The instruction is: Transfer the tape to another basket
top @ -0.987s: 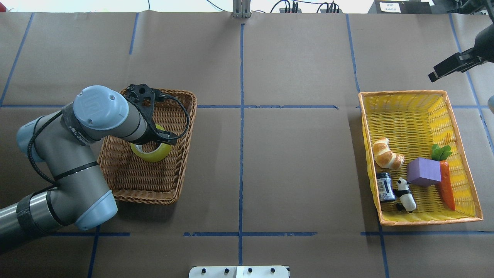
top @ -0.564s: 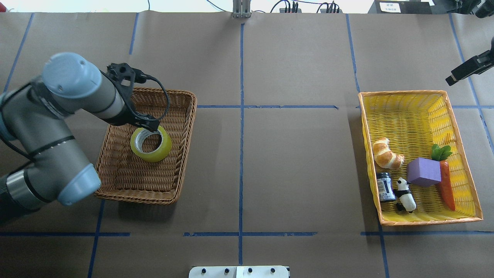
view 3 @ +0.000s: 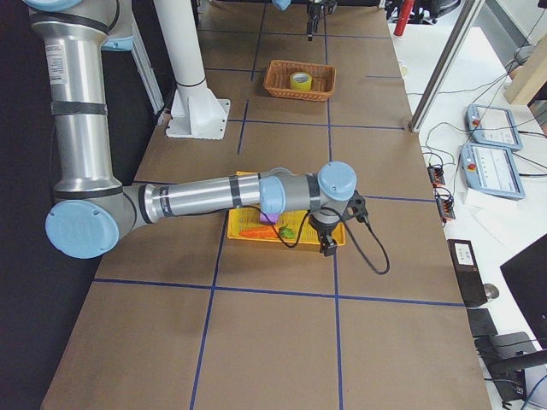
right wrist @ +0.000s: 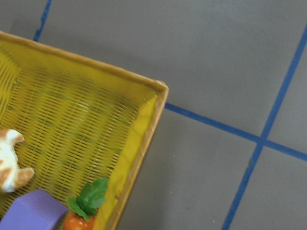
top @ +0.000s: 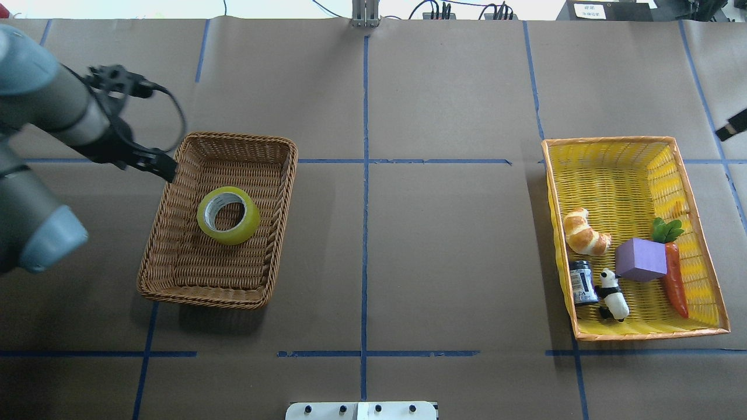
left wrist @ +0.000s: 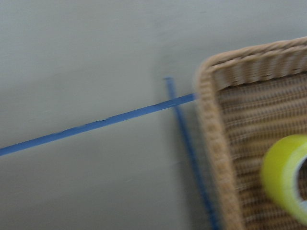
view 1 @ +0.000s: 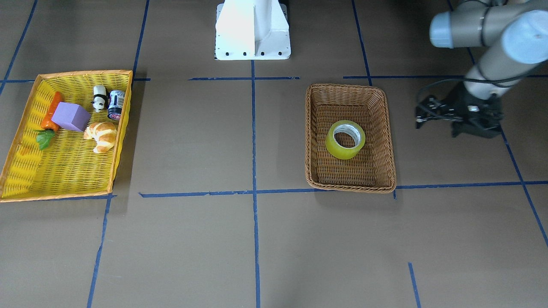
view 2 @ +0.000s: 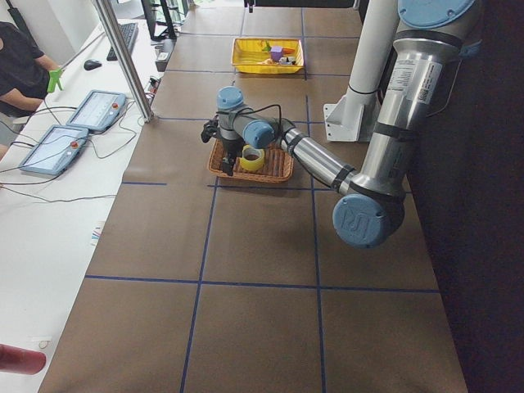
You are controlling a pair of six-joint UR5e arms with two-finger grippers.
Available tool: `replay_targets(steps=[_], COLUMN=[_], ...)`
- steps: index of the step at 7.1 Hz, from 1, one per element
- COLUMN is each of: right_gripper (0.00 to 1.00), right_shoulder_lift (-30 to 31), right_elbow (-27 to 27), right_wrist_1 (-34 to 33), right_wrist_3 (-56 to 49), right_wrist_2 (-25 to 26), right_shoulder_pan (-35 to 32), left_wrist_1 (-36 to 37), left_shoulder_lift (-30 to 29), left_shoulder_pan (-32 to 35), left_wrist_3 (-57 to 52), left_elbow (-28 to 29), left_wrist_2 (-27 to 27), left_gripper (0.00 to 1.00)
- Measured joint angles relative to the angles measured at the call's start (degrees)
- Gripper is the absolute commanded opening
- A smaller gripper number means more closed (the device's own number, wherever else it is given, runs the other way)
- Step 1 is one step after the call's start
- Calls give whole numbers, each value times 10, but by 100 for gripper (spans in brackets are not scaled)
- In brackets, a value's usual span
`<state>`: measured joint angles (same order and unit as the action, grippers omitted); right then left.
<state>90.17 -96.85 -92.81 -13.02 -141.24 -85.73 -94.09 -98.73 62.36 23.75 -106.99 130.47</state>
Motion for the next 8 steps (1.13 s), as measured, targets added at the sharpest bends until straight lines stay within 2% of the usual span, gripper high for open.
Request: replay_targets(steps=[3,5,8], right_gripper=[100,100,100], right_shoulder_lift=[49,45,41], right_elbow=[14,16,16], right_wrist_1=[1,2,3], right_wrist_3=[-8,14,30], right_wrist_2=[-2,5,10], right_shoulder_pan=[-39,-45,-56], left_wrist_1=[1,5,0], left_shoulder_lift=[86,121,140], left_shoulder_pan=[122,178,248], left_wrist_3=[-92,-171,-259], left_elbow=[7,31,97], left_wrist_2=[66,71,73], left_gripper=[100,100,100])
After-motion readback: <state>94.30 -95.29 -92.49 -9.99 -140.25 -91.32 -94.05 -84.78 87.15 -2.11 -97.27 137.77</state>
